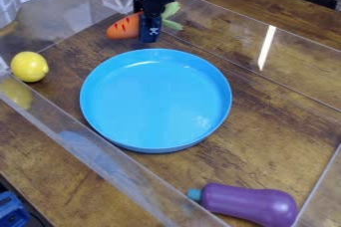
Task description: Move the carrot to the left side
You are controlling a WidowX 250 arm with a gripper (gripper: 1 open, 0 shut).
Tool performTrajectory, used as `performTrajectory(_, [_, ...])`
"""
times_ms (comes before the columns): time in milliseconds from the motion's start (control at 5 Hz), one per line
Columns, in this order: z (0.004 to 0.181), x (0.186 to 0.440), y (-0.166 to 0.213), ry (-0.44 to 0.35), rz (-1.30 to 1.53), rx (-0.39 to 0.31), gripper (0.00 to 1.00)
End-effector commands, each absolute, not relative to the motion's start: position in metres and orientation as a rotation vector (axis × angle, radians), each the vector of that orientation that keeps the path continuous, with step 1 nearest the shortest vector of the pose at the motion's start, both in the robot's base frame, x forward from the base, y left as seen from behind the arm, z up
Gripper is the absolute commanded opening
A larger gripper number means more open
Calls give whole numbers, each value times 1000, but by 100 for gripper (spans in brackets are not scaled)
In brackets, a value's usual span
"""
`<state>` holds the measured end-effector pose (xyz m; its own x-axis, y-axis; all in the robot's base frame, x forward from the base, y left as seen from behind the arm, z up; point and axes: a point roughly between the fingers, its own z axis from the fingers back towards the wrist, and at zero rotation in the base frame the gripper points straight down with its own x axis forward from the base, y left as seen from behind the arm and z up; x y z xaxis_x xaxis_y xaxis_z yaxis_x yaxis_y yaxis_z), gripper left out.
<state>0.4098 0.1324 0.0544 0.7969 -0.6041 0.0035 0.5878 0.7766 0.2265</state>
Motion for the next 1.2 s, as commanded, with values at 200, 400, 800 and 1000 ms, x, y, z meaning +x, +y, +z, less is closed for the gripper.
performTrajectory(200, [90,400,159,-108,-561,261,0])
performTrajectory(400, [93,395,161,-105,-556,265,0])
performTrajectory(800, [100,384,168,-101,-523,265,0])
performTrajectory(1000, [101,381,170,-100,-517,264,0])
